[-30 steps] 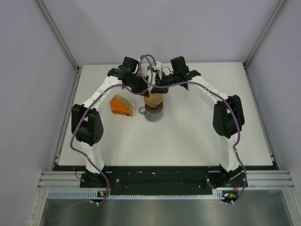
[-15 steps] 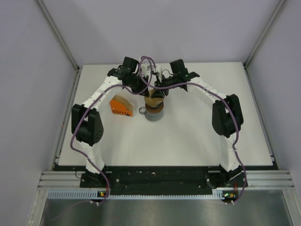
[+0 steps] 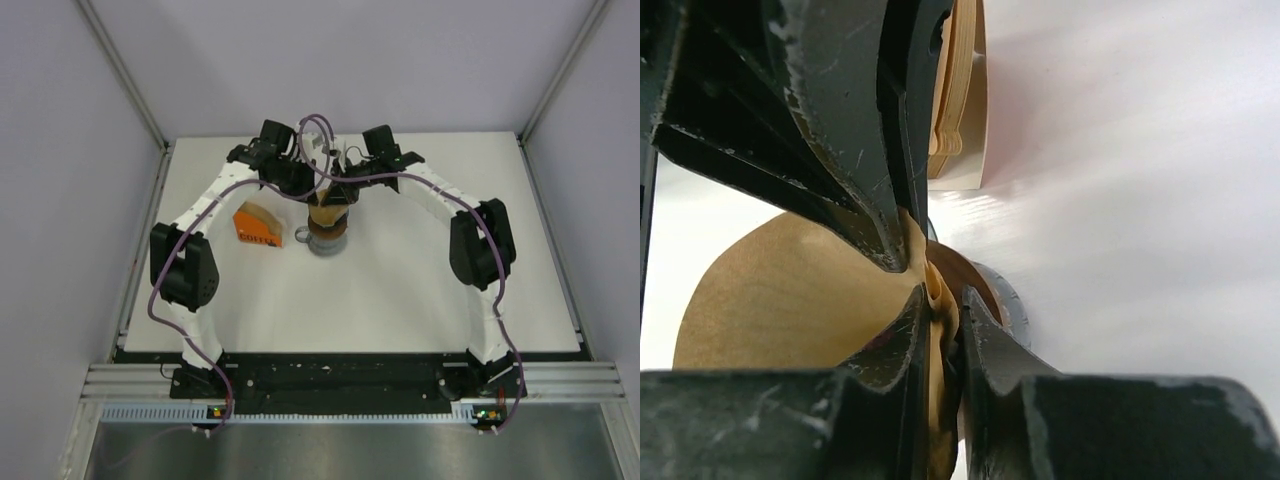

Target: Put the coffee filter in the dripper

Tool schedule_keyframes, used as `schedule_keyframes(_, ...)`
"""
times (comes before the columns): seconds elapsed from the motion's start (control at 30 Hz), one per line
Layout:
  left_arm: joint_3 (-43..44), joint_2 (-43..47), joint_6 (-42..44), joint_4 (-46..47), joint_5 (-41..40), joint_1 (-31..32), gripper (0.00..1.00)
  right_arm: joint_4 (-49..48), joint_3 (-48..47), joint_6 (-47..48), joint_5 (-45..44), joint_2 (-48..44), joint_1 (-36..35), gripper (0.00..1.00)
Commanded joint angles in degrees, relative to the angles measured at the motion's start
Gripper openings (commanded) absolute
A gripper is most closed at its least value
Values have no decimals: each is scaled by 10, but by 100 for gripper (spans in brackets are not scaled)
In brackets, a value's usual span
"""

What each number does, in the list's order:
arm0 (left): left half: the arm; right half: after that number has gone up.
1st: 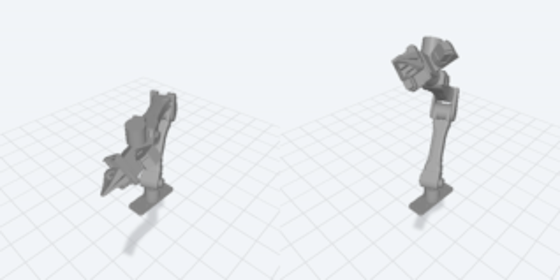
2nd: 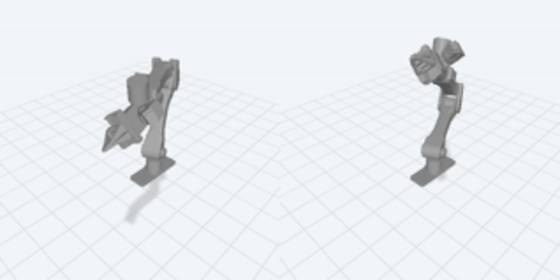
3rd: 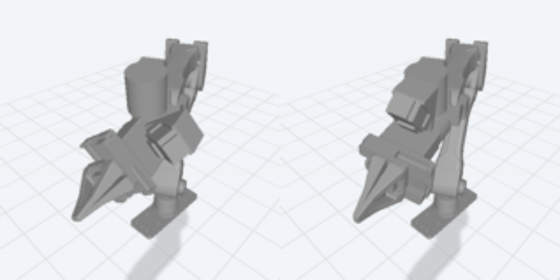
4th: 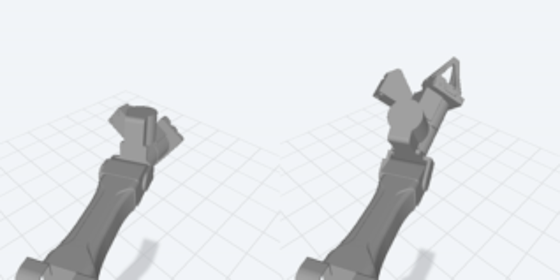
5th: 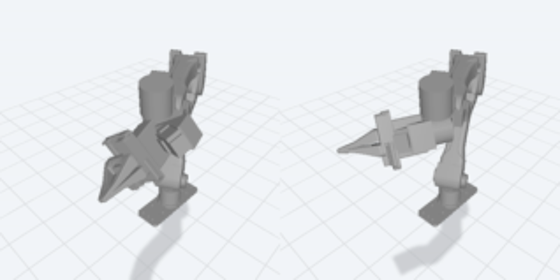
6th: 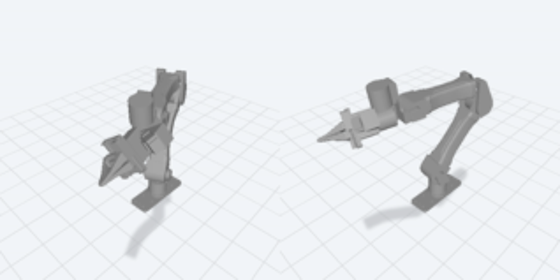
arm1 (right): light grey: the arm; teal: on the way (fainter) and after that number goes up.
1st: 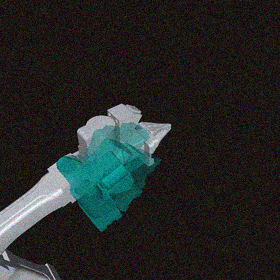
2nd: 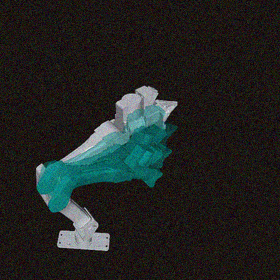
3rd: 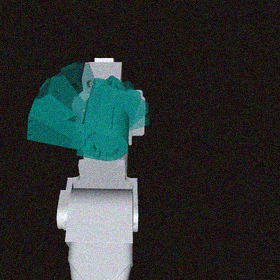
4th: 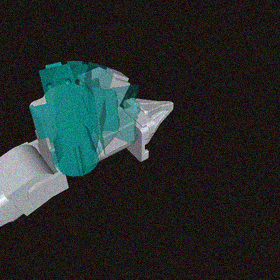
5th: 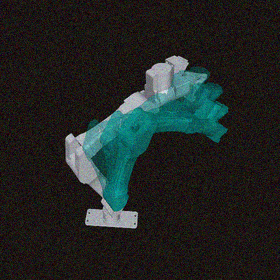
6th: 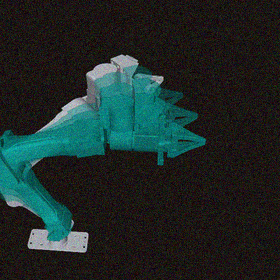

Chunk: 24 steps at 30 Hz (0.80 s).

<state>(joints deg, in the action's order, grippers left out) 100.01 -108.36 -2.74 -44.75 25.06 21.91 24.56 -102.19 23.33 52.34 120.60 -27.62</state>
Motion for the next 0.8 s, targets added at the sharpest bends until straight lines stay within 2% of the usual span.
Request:
schedule_keyframes(0.0,-5,13,22,10,2,9,7,-3,-4,40,-30,-3,-8,21)
schedule_keyframes(0.07,-5,13,22,10,1,9,7,-3,-6,38,-32,-4,-7,37)
schedule_keyframes(0.2,-6,13,22,10,1,9,7,-5,-12,31,-37,-1,-7,41)
schedule_keyframes(0.27,-6,13,22,10,0,8,7,-5,-13,29,-40,3,-7,36)
schedule_keyframes(0.33,-6,13,22,10,-1,8,7,-5,-14,26,-40,6,-7,17)
schedule_keyframes(0.4,-7,13,22,10,0,9,7,-4,-16,24,-41,8,-7,5)
schedule_keyframes(0.47,-7,13,22,9,-1,8,7,-4,-16,27,-40,7,-8,0)
schedule_keyframes(0.53,-7,13,22,9,-2,9,7,-4,-15,28,-40,5,-8,0)
schedule_keyframes(0.57,-7,12,22,9,-2,9,7,-4,-14,28,-42,4,-8,1)
schedule_keyframes(0.6,-7,12,22,9,-2,9,7,-4,-14,27,-46,3,-8,10)
schedule_keyframes(0.67,-7,12,22,9,-2,9,7,-4,-17,22,-54,0,-7,34)
schedule_keyframes(0.7,-7,12,22,8,-3,8,7,-5,-17,21,-58,-3,-7,41)
schedule_keyframes(0.77,-9,12,22,8,-4,8,7,-5,-19,13,-63,-9,-7,47)
